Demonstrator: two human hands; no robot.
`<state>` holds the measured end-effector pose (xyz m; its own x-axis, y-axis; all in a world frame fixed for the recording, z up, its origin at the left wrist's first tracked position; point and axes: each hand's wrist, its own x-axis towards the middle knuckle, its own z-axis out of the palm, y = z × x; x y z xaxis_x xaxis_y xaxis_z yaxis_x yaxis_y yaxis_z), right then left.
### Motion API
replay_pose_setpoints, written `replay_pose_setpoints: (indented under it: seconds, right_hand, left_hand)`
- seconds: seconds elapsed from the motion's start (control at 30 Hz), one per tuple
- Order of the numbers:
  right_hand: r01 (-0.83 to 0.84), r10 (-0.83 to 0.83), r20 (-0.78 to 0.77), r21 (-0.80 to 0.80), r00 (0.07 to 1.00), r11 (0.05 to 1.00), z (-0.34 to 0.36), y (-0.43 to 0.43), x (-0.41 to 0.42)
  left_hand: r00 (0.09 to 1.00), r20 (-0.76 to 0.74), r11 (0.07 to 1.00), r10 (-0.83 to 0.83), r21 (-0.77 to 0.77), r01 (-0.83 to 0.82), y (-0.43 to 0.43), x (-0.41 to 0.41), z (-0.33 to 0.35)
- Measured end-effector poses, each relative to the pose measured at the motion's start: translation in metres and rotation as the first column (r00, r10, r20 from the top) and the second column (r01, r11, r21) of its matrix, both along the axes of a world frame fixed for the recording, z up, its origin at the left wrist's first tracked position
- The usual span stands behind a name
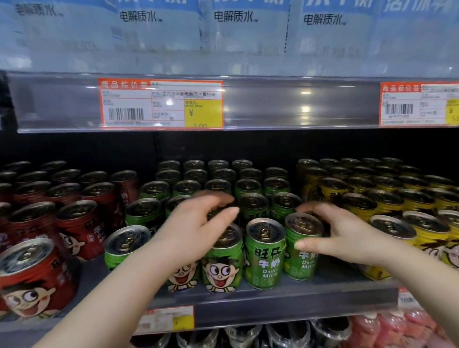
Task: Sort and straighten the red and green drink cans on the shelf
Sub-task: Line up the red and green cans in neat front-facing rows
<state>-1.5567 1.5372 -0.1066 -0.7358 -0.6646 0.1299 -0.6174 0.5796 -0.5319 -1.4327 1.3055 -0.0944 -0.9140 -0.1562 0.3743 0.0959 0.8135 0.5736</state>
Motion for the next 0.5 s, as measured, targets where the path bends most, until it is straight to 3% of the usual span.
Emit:
replay_pose_setpoints:
  seconds: [0.07,0.2,0.3,0.37,0.5]
  right_hand:
    - [-0.012,0.014,-0.027,0.079,1.000,0.997,0.002,-0.001,0.001]
    - [-0.120,0.098,0.124,0.185,0.987,0.975,0.018,0.004,0.001]
    - [0.007,0.010,-0.058,0.290,0.998,0.957,0.014,-0.003,0.009]
    - [0.031,-0.012,-0.078,0.244,0.997,0.969,0.009,-0.006,0.011]
    - [-0.070,0.055,0.119,0.129,0.991,0.989,0.004,0.002,0.006]
  left_hand:
    - [0.993,0.038,0.988,0.109,-0.110,-0.105,-0.011,0.010,-0.002]
    - [0.948,0.180,0.924,0.262,-0.330,-0.193,-0.022,0.023,-0.007]
    - [0.940,0.204,0.897,0.275,-0.406,-0.174,-0.021,0.024,-0.010]
    - [0.944,0.215,0.908,0.251,-0.391,-0.152,-0.021,0.023,-0.011]
    - [0.949,0.206,0.905,0.240,-0.402,-0.142,-0.023,0.023,-0.012]
